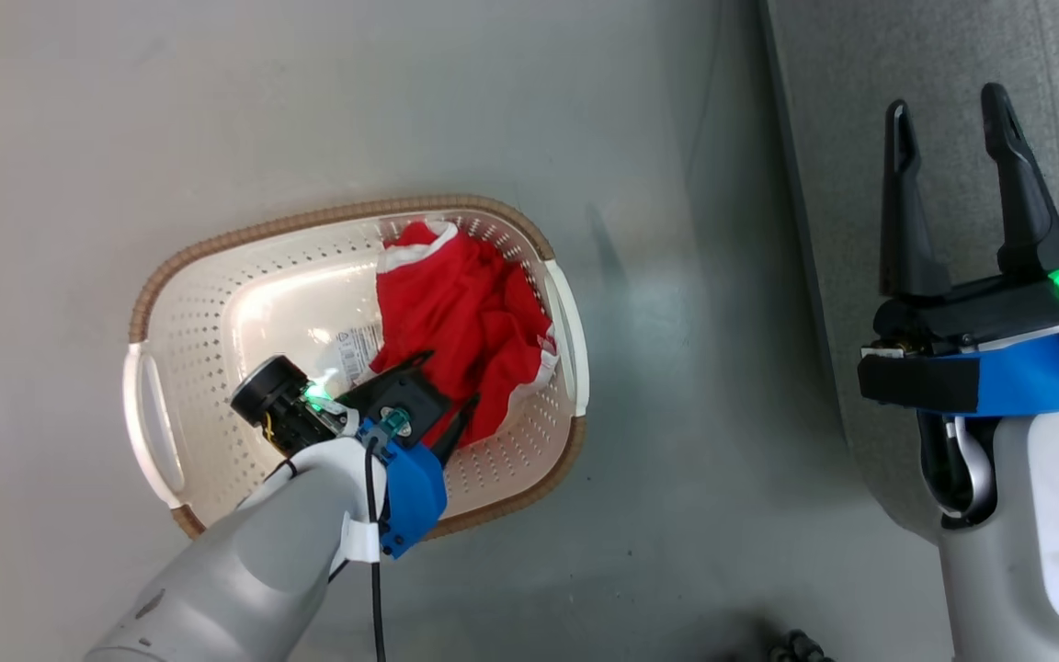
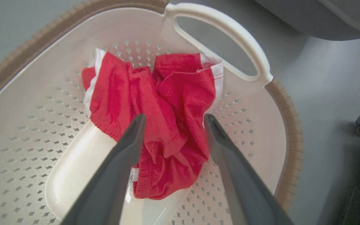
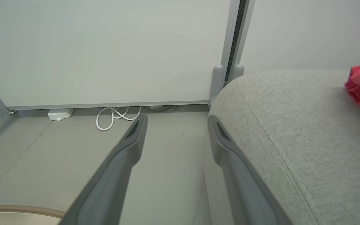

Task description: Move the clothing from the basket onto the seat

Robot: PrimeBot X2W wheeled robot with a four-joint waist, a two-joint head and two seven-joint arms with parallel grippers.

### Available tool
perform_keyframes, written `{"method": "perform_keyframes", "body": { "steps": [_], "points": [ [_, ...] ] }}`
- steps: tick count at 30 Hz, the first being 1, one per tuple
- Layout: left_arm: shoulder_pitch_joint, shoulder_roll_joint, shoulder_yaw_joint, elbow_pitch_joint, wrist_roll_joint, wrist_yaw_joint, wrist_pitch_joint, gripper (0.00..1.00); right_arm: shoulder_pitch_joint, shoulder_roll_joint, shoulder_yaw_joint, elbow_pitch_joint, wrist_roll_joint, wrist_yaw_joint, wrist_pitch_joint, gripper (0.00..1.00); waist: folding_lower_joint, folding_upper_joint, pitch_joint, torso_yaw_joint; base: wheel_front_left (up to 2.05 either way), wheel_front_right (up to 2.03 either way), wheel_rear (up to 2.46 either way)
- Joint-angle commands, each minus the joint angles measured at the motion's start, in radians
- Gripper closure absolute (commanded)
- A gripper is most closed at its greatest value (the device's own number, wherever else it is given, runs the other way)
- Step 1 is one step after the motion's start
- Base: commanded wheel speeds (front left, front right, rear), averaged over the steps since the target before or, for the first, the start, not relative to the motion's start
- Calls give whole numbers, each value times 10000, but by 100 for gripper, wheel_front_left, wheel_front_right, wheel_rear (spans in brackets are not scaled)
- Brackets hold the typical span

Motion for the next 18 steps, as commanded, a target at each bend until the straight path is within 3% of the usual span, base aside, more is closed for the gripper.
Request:
{"method": "perform_keyframes", "body": {
  "steps": [1,18],
  "points": [
    [-278,35,-175,198,-214,-13,-47,0,-245,9,22,-72,-51,1,-34,0,-1,0,354,-58,0,0,0],
    [-1494,207,-1222,619,-2744,-13,945,0,-923,10,97,-409,105,1,-34,0,-1,0,2018,-368,0,0,0]
  ]
}}
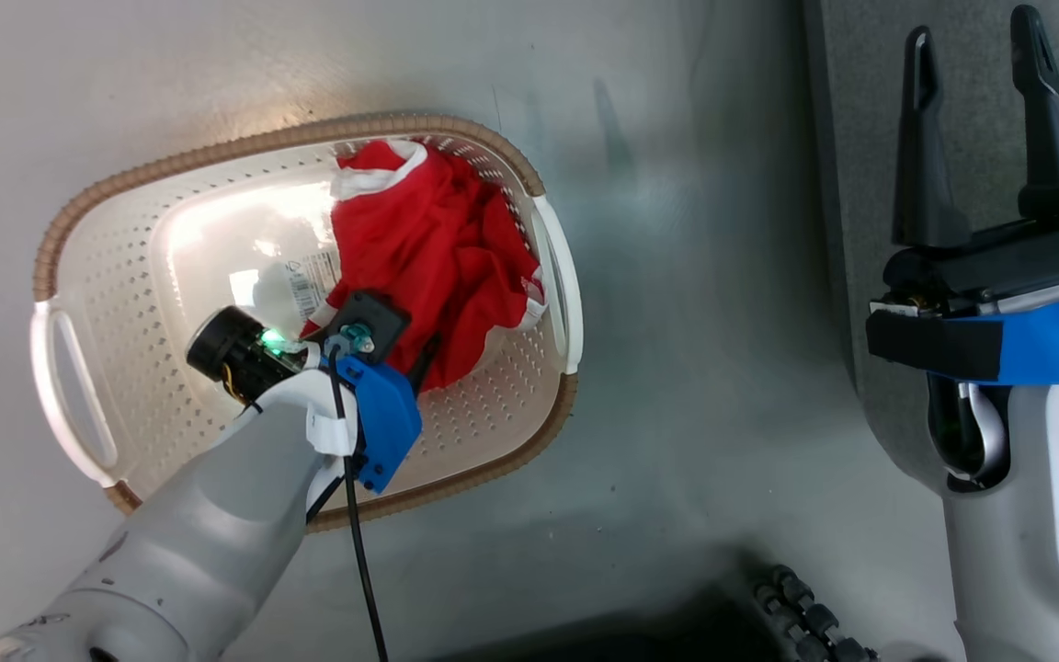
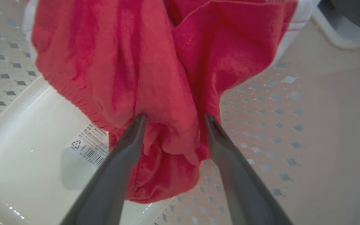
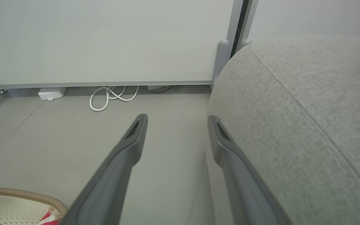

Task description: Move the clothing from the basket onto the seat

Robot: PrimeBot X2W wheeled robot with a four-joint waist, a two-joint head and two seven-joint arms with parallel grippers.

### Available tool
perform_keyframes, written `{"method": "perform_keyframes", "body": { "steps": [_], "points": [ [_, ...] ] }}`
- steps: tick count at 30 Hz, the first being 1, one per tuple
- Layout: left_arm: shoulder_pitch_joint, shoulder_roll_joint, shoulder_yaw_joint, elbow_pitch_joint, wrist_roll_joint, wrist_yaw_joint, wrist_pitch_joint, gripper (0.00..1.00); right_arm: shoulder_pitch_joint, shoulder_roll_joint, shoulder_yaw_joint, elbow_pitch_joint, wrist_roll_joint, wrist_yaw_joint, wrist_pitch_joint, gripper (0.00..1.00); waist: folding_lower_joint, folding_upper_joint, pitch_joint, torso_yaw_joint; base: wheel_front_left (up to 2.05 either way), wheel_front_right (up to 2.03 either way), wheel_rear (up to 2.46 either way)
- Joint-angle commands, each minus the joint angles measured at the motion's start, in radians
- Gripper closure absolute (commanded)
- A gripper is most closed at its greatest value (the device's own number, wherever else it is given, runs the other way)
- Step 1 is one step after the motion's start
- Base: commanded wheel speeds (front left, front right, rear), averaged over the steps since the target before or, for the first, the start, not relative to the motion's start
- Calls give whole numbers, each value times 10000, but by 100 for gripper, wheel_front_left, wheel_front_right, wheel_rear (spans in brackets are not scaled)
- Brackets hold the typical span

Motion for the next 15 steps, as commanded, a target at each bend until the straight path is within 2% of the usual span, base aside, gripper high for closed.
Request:
{"method": "perform_keyframes", "body": {
  "steps": [1,15],
  "points": [
    [-275,60,-18,-27,-86,-13,39,0,-164,10,-17,-76,53,1,-34,0,-1,-1,229,-100,0,0,0],
    [-807,-102,-121,459,-313,-13,369,0,-295,10,-80,-224,186,1,-34,0,-1,-1,922,-331,0,0,0]
  ]
}}
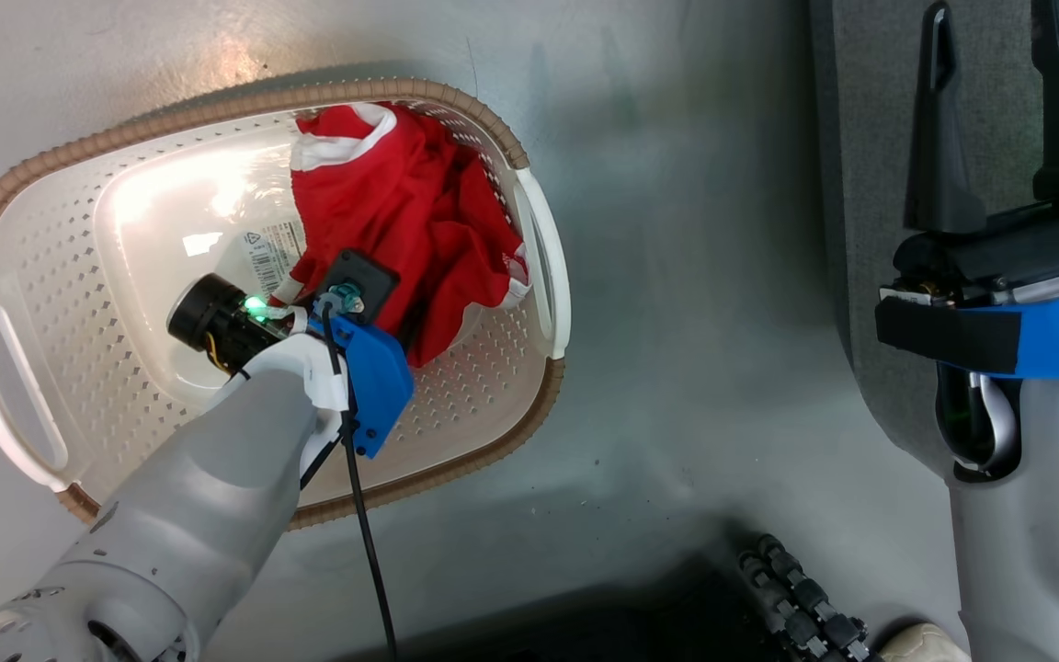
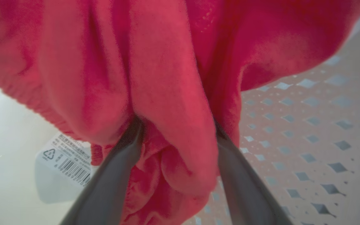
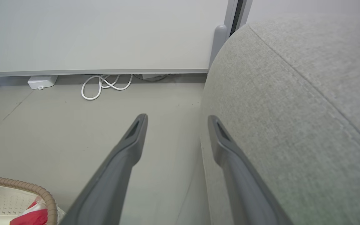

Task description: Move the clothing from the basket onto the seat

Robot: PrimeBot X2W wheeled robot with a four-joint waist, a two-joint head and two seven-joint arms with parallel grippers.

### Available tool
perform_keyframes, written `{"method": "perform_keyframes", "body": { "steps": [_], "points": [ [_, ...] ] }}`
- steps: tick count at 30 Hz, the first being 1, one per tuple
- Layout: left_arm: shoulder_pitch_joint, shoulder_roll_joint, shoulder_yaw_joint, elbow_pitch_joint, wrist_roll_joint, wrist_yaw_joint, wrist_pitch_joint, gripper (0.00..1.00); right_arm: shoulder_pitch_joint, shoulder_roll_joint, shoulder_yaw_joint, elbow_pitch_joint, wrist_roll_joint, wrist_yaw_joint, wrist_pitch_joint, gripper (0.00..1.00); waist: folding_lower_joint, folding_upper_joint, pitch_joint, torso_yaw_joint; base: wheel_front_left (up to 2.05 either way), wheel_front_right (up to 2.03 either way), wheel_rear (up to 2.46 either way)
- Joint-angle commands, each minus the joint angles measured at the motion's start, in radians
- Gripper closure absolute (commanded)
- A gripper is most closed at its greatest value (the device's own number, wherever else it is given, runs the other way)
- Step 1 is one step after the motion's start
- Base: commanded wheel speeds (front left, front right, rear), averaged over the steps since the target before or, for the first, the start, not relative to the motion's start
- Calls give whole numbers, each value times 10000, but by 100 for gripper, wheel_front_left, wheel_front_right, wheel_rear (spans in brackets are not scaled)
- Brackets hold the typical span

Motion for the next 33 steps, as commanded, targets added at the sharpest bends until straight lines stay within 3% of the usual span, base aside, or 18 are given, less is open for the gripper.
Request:
{"method": "perform_keyframes", "body": {
  "steps": [1,2,3,4,5,20,33],
  "points": [
    [-204,-31,-28,54,39,-13,-26,0,-110,10,-42,-11,86,1,-33,0,-1,0,53,-22,0,0,0],
    [-192,-43,-32,60,105,-13,53,0,-104,10,-45,0,100,1,-33,0,-1,0,69,-28,0,0,0],
    [-227,-33,-31,91,270,-13,64,14,-98,10,-50,16,101,1,-31,0,-1,0,75,-30,0,0,0],
    [-276,-25,-34,134,341,-13,16,74,-96,10,-49,34,100,1,-19,0,-1,0,75,-31,0,0,0],
    [-306,-37,-32,168,387,-13,-50,100,-94,10,-51,52,106,1,-19,0,-1,0,70,-27,0,0,0],
    [-116,-195,-36,-165,524,-13,-426,100,-155,7,-142,242,114,1,-20,0,-1,0,-347,173,0,0,0],
    [379,-772,-35,-897,655,-13,-977,100,238,7,-302,492,-363,1,-22,0,-1,0,-1464,1015,0,0,0]
  ]
}}
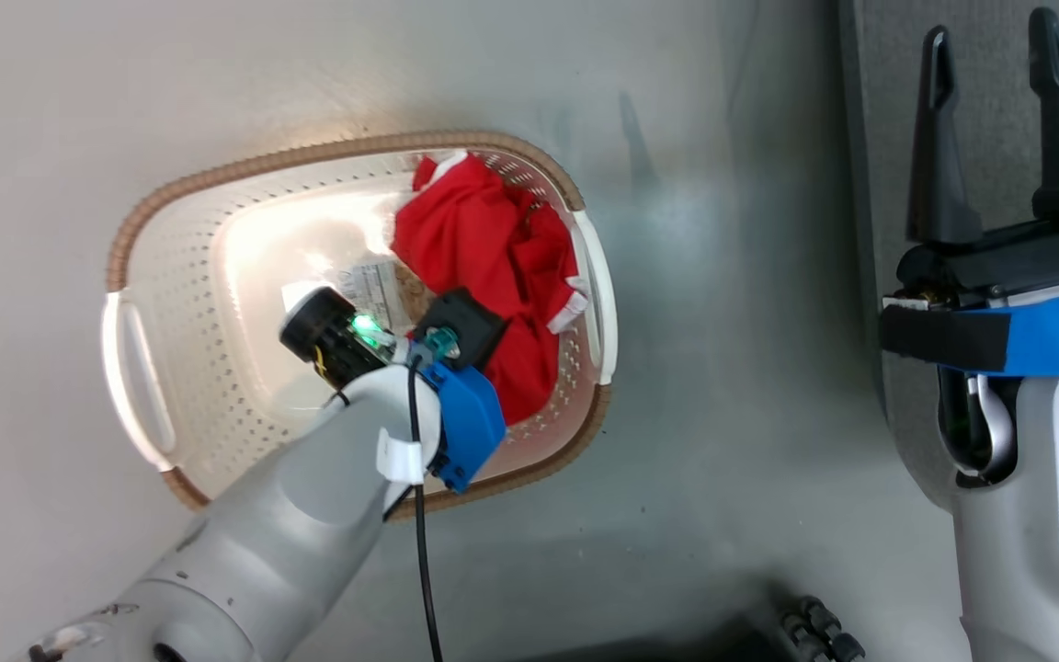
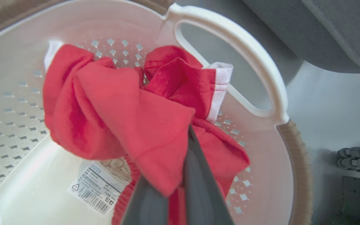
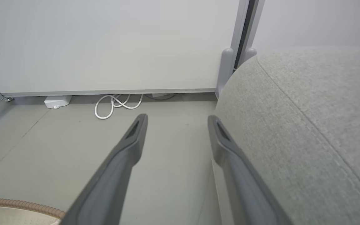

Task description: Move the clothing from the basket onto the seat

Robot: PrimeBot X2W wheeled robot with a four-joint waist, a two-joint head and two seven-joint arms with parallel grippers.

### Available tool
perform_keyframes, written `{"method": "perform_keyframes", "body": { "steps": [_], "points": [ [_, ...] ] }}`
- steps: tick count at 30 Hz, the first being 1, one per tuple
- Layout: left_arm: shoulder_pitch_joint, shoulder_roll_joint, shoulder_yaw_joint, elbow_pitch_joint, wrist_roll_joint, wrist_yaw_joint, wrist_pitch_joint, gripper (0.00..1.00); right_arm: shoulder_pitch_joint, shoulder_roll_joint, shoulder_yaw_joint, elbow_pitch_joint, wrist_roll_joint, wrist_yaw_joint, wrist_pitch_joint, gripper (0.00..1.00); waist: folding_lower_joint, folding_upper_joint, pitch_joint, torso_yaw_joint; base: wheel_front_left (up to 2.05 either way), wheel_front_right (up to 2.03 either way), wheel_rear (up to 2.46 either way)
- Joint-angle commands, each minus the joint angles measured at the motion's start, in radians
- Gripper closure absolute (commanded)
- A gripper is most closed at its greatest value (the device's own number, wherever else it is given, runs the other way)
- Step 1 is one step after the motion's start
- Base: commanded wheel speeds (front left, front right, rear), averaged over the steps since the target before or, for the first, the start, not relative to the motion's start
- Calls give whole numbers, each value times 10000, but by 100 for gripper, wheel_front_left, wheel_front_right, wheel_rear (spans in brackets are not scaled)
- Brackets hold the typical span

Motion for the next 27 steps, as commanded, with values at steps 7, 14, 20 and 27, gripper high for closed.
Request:
{"method": "perform_keyframes", "body": {
  "steps": [7,14,20,27],
  "points": [
    [451,-251,-30,-540,225,-14,-327,100,319,-78,-12,215,-263,1,-6,0,0,-1,-984,676,0,0,0],
    [705,-335,9,-1097,120,-14,-439,100,648,-248,-100,437,-274,1,-6,0,0,-1,-1918,1068,0,0,0],
    [1089,-60,683,-1820,484,-14,-437,100,1004,-317,-166,635,-227,1,-6,0,0,-1,-2755,1276,0,0,0],
    [1710,140,1767,-2454,1088,-14,-439,100,1461,-314,-262,854,-187,1,-6,0,0,-1,-3727,1450,0,0,0]
  ]
}}
